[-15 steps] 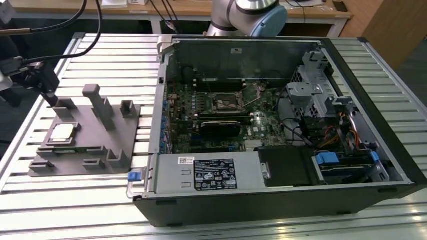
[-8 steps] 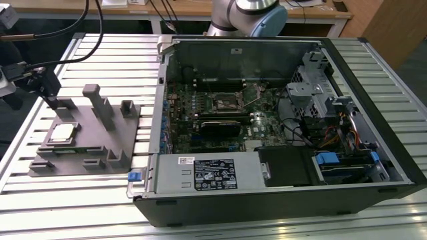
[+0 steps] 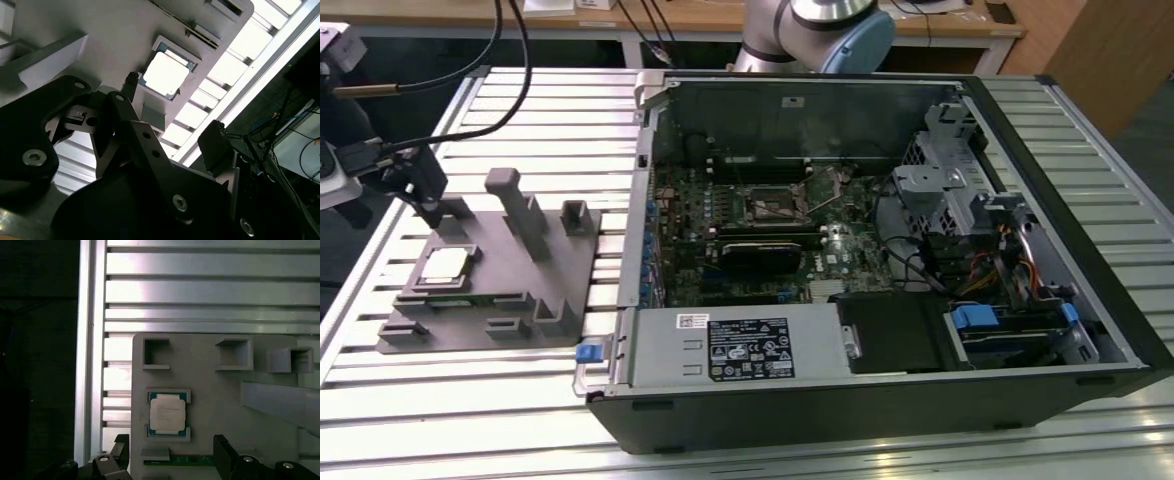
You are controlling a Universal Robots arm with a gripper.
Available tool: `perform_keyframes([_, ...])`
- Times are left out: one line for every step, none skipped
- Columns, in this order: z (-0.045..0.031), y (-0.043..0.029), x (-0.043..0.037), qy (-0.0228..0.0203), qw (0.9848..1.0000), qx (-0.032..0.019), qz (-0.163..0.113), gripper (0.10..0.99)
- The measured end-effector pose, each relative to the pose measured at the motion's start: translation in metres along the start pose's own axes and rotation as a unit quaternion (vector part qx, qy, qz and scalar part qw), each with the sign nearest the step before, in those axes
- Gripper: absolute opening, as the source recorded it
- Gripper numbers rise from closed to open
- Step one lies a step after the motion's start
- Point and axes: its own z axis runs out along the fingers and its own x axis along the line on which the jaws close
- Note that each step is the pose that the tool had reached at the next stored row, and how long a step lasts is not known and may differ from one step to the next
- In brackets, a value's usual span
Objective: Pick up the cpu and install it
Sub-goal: 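Pick up the cpu and move it towards the insertion slot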
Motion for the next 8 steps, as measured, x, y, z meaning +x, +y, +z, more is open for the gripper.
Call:
perform_keyframes([0.0013,-0.0002,0.0000,-0.0002,1.0000,0.0000,0.000,0.761])
perform_keyframes([0.0025,-0.0003,0.0000,-0.0004,1.0000,0.0000,0.000,0.761])
perform_keyframes([0.0033,-0.0004,-0.0001,-0.0004,1.0000,0.0000,0.000,0.761])
perform_keyframes([0.0040,-0.0004,-0.0001,-0.0004,1.0000,0.0000,0.000,0.761])
perform_keyframes([0.0045,-0.0006,-0.0001,-0.0003,1.0000,0.0000,0.000,0.761])
perform_keyframes([0.0047,-0.0006,0.0000,-0.0002,1.0000,0.0001,0.000,0.761])
perform_keyframes([0.0048,-0.0006,-0.0001,-0.0002,1.0000,0.0003,0.000,0.761])
perform_keyframes([0.0052,-0.0006,-0.0001,-0.0003,1.0000,0.0002,0.000,0.761])
